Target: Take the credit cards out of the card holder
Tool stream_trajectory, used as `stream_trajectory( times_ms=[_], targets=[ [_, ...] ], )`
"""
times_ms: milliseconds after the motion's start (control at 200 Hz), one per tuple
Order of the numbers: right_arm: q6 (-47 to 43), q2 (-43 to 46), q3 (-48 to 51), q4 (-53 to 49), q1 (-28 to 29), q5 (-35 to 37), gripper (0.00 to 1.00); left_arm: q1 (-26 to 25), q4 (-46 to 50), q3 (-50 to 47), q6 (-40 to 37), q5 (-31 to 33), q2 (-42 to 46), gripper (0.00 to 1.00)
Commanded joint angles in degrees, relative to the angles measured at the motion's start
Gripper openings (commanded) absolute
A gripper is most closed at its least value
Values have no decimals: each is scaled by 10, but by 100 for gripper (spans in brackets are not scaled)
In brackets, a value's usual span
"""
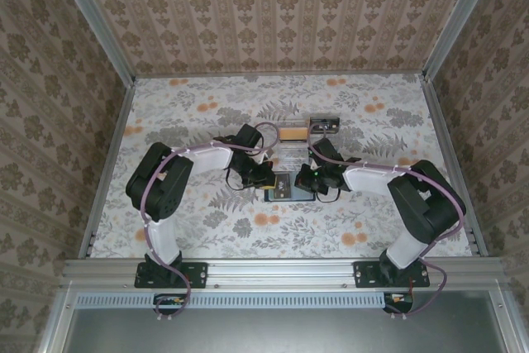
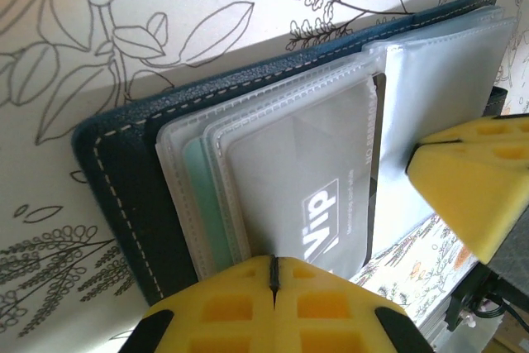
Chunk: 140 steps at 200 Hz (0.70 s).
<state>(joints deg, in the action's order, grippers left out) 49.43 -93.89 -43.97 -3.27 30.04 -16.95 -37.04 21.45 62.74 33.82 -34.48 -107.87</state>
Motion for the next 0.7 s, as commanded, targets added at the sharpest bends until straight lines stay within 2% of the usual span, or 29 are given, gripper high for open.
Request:
stream_trajectory(
  times_ms=[0, 60, 145, 220, 695],
  targets=[
    [-9, 8, 6, -10, -2, -2, 0, 3, 33, -8, -15, 25, -17, 0],
    [-9, 4, 5, 2, -1, -12, 0, 2, 32, -7, -14, 24, -17, 0],
    [-9, 7, 1, 14, 3, -18, 9, 3, 30, -6, -15, 21, -17, 0],
    [-15, 11, -5, 16, 7, -19, 12, 3, 28, -7, -14, 19, -14, 0],
    [-40, -16, -38, -10, 25, -16, 16, 3, 32, 1, -9, 16, 39, 7]
  ],
)
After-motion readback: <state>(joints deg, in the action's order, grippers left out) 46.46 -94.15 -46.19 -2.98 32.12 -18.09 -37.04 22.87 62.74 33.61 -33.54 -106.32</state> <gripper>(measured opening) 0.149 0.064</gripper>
